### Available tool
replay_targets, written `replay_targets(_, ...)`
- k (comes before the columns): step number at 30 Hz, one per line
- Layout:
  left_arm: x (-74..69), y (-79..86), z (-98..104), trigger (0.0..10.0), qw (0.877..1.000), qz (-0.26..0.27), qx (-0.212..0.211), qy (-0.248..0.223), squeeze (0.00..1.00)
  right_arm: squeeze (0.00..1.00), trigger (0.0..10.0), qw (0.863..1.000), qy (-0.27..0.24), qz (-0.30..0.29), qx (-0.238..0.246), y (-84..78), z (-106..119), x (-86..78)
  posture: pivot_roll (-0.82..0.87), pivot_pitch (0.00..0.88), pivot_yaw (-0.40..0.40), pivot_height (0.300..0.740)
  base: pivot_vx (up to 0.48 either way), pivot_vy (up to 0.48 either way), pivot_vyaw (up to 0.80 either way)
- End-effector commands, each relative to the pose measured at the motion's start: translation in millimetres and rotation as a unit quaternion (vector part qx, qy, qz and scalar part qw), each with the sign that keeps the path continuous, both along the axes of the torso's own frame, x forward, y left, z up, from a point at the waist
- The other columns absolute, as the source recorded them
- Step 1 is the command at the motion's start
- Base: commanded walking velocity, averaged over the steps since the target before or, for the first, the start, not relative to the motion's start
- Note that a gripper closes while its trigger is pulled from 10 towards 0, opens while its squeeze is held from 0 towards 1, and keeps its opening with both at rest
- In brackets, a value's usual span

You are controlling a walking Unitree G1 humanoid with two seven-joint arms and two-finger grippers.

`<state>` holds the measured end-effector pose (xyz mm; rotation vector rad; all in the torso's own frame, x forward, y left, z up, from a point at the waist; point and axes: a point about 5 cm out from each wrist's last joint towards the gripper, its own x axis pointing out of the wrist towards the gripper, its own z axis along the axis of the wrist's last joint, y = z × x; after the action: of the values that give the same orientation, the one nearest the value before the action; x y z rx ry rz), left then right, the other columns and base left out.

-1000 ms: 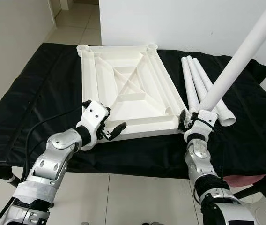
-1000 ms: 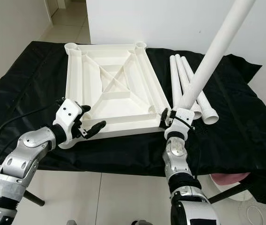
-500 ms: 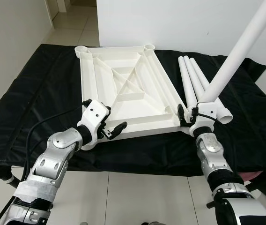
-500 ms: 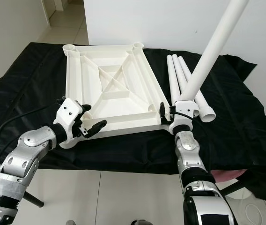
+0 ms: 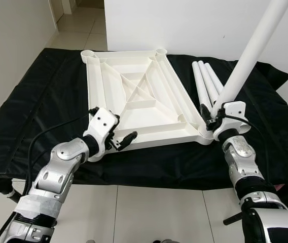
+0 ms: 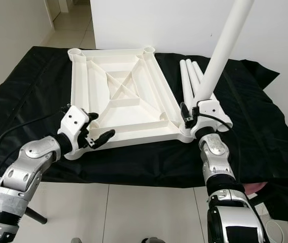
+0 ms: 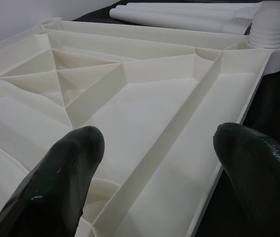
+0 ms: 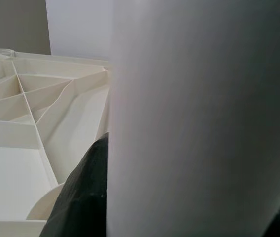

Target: Building children table

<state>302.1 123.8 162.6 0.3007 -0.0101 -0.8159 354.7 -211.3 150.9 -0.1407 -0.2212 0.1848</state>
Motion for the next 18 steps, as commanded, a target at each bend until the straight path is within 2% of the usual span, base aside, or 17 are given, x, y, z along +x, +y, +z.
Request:
replay_targets(1, 0.3, 2.2, -1.0, 10.0, 1.0, 0.011, 0.001, 0.002, 0.0, 0.0, 0.0, 1.0, 0.018, 0.005, -0.003, 1.7, -9.1, -2.8, 0.02, 0.018, -0.025, 0.74, 0.0, 0.0, 0.0)
replay_targets(6, 0.2, 1.9, -0.7, 10.0, 1.0, 0.011, 0.001, 0.002, 0.0, 0.0, 0.0, 0.999, 0.037, -0.002, 0.021, 4.6, -20.9, -5.6, 0.02, 0.02, -0.024, 0.74, 0.0, 0.0, 0.0)
replay_targets(10, 0.6, 2.1, -0.3, 10.0, 1.0, 0.011, 0.0, 0.003, 0.0, 0.0, 0.0, 0.996, 0.061, -0.033, 0.048, 6.1, -30.9, -6.0, 0.02, 0.026, -0.022, 0.74, 0.0, 0.0, 0.0)
replay_targets(11, 0.7, 2.5, -0.1, 10.0, 1.0, 0.01, 0.001, 0.003, 0.0, 0.0, 10.0, 0.993, 0.07, -0.054, 0.073, 8.6, -34.3, -5.7, 0.02, 0.028, -0.021, 0.74, 0.0, 0.0, 0.0)
replay_targets(18, 0.8, 2.4, 0.1, 10.0, 1.0, 0.01, 0.0, 0.003, 0.0, 0.0, 10.0, 0.989, 0.076, -0.087, 0.094, 12.1, -35.8, -4.4, 0.01, 0.031, -0.019, 0.74, 0.0, 0.0, 0.0)
